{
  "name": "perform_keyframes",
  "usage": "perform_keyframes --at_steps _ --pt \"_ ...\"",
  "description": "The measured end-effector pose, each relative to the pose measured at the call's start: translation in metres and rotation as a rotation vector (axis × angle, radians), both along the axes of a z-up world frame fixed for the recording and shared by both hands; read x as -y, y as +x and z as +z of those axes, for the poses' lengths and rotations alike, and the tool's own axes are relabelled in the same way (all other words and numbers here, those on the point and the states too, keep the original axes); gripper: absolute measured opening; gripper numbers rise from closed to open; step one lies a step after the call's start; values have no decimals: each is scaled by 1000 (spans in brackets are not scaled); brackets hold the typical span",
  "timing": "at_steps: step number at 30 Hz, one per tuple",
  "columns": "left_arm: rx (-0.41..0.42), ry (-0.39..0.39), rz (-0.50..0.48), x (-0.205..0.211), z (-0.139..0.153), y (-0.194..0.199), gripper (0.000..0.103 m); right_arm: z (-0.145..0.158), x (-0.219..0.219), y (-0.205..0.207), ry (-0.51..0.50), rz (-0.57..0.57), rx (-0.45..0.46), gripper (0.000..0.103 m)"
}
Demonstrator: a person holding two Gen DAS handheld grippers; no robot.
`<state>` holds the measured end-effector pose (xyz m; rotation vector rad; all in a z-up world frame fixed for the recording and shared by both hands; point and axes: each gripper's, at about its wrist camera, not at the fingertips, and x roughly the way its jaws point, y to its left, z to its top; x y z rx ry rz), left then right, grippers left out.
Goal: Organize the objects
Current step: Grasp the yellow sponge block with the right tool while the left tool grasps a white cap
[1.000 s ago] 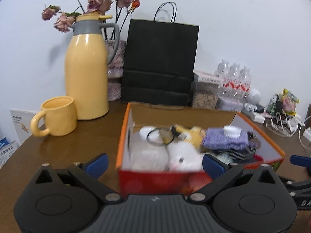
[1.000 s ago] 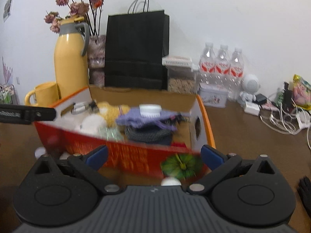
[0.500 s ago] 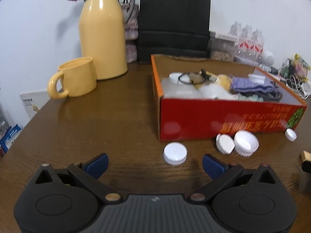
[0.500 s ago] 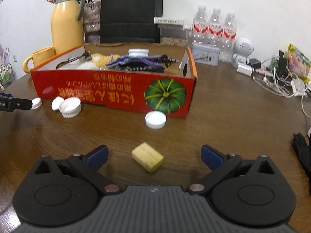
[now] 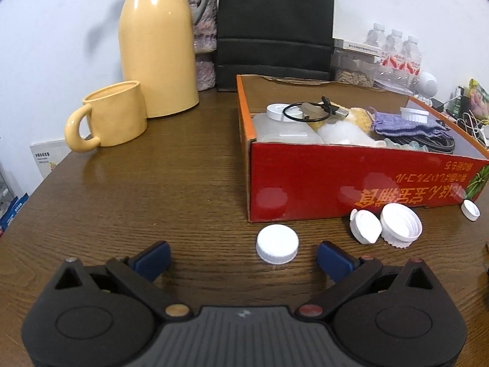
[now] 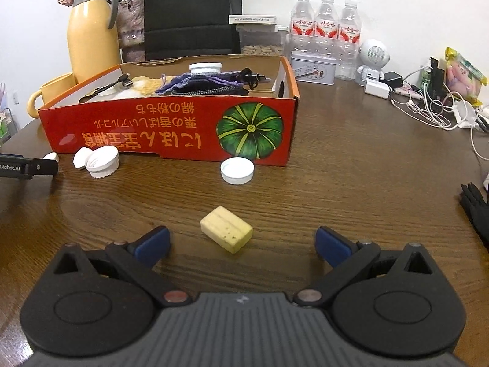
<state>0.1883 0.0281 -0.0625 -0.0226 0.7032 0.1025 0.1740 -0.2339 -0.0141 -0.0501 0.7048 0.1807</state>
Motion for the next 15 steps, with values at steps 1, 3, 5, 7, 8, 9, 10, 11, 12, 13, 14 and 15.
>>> perform_keyframes --at_steps 1,3,5,7,8,9,10,11,12,13,14,15 --pt "10 -1 -10 1 1 -1 86 0 0 -2 2 0 4 96" --pt "39 0 -26 4 4 -5 53 2 0 -5 7 2 23 76" --pt "57 -3 -26 7 6 -9 26 4 -1 -9 16 7 47 45" --pt "57 -6 -39 11 6 -10 26 6 -2 -11 30 10 54 35" --pt "59 4 -46 13 7 -11 26 6 -2 -12 32 11 56 35" --pt "60 15 -49 16 6 -12 26 7 -3 -13 39 15 57 35" --pt "63 20 -50 17 6 -13 26 7 -3 -13 49 20 57 35" --pt "67 18 -55 18 7 -14 26 7 -4 -14 55 25 59 35" --pt "70 16 -58 19 7 -15 26 8 -5 -16 57 29 64 35" --pt "75 17 -57 20 8 -17 26 8 -6 -17 58 30 69 35" --pt "79 17 -56 20 8 -18 26 9 -7 -18 59 30 75 35" --pt "83 15 -57 20 8 -20 26 9 -8 -19 62 30 78 35"
